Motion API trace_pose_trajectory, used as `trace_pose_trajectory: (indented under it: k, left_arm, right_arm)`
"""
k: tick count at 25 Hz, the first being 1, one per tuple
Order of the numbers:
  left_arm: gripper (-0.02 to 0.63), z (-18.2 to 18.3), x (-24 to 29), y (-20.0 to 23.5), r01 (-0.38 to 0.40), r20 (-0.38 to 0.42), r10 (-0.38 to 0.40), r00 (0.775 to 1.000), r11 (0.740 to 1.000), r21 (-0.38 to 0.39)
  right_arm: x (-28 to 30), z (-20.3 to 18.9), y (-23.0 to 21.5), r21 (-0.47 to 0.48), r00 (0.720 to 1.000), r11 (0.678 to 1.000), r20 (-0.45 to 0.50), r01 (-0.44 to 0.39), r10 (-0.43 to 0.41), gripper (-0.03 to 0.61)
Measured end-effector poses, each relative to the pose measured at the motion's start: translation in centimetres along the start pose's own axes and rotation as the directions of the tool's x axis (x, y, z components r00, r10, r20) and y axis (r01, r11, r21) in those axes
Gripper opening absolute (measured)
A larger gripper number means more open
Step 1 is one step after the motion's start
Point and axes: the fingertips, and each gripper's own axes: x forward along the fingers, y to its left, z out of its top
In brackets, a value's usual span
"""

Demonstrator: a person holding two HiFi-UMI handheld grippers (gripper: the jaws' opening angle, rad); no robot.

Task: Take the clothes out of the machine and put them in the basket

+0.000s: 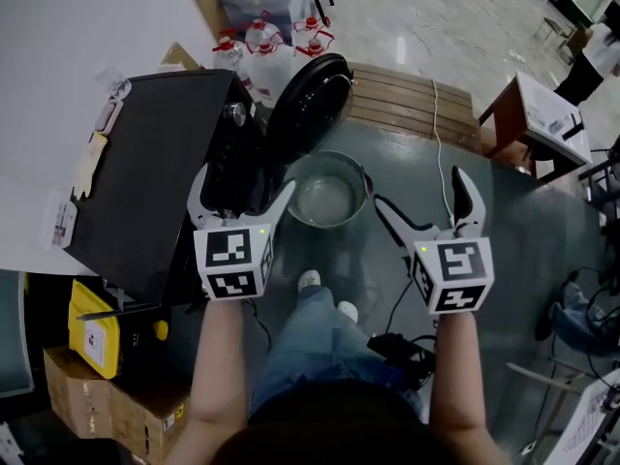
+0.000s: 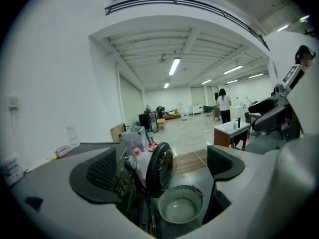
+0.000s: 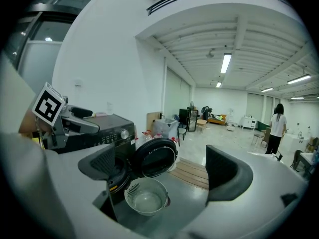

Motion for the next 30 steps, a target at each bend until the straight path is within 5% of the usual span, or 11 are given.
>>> trace_pose_trajectory:
  k: [13,20,30]
  left_arm:
    - [0.568,-8.4,9.5,1.1,0.168,-0.157,-0.184,0.970,0.980,-0.107]
    - [0.568,-13.7,13.4,-0.6,0.260,-0.239,-0.292,0.926,0.953,-0.157]
    - [0.568,-18.3,16.8,-1.3,0.269,-0.322,-0.326,0.889,0.940,-0.209]
  right_arm:
    - [10.3,-4.9,3.9,0.083,0.979,0.996,-0.202,0.029,-0.011,0.563]
    - [13.2,-9.5,4.1,0.273,0.955,0.956,-0.294,0.109,-0.025,0.563]
    - [15.5,-15.1,4.0,0.379,0.919,0.905,-0.392,0.193,-0.032,0.565]
